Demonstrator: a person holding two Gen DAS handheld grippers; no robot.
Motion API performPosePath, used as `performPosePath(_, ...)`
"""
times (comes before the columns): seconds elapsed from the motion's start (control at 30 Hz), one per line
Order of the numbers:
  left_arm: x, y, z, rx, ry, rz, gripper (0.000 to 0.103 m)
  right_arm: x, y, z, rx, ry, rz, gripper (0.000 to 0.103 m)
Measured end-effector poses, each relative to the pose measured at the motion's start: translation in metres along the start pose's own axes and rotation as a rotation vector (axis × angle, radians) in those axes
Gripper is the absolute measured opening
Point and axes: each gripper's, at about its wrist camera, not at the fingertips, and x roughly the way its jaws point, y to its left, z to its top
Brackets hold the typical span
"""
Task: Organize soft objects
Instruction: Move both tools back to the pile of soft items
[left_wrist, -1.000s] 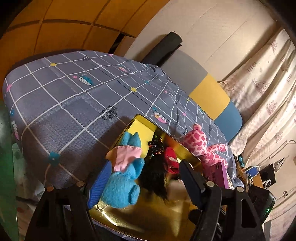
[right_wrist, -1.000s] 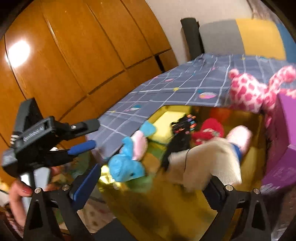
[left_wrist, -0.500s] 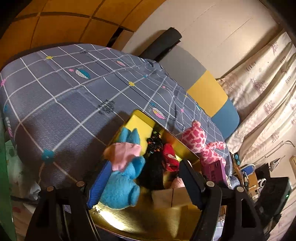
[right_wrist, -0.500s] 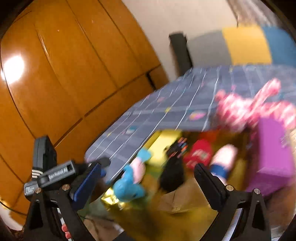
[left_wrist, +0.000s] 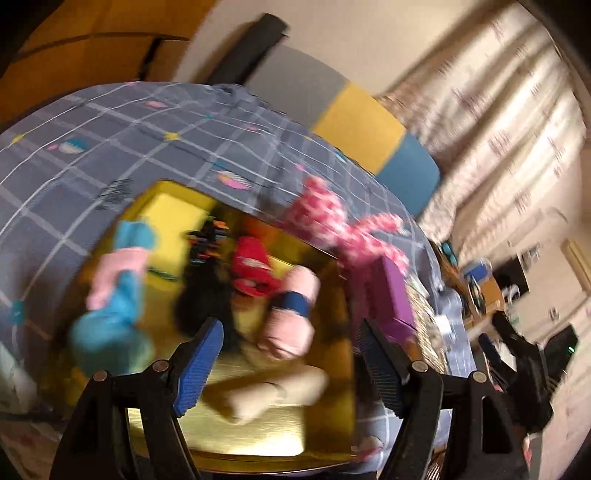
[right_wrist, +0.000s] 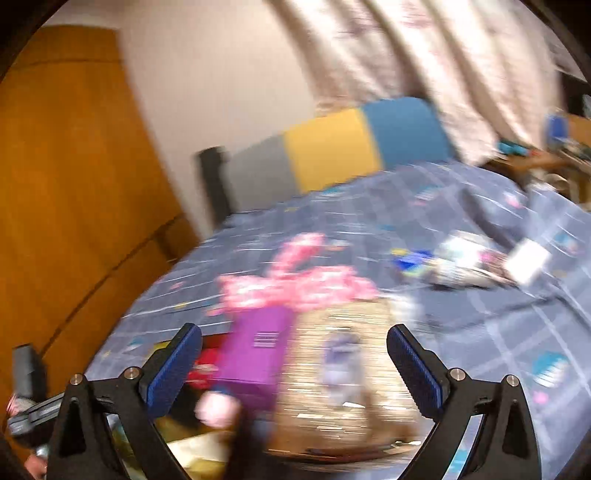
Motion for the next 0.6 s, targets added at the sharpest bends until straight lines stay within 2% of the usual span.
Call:
performPosePath(0.1, 0.011, -0.031, -0.005, 0.067, 0.026, -0.026, 0.076, -0.003, -0.053, 0.000, 0.083, 0.029, -0.106, 0.100)
performPosePath(0.27, 0.032, -0.087, -0.013, 0.184, 0.083, -0.076, 0.076, 0.005, -0.129, -0.011, 0.169, 0.094, -0.243, 0.093)
performPosePath(0.43, 0.049, -0.136, -0.023, 0.288, 0.125, -0.127, 0.076, 0.027, -0.196, -0.010, 0.251, 0.146, -0.313, 0.089)
performPosePath(0.6, 0.064, -0.173, -0.032, 0.349, 0.148, -0.147, 0.076, 0.049, -0.244, 0.017, 0.328, 0.109, -0.362, 0.089)
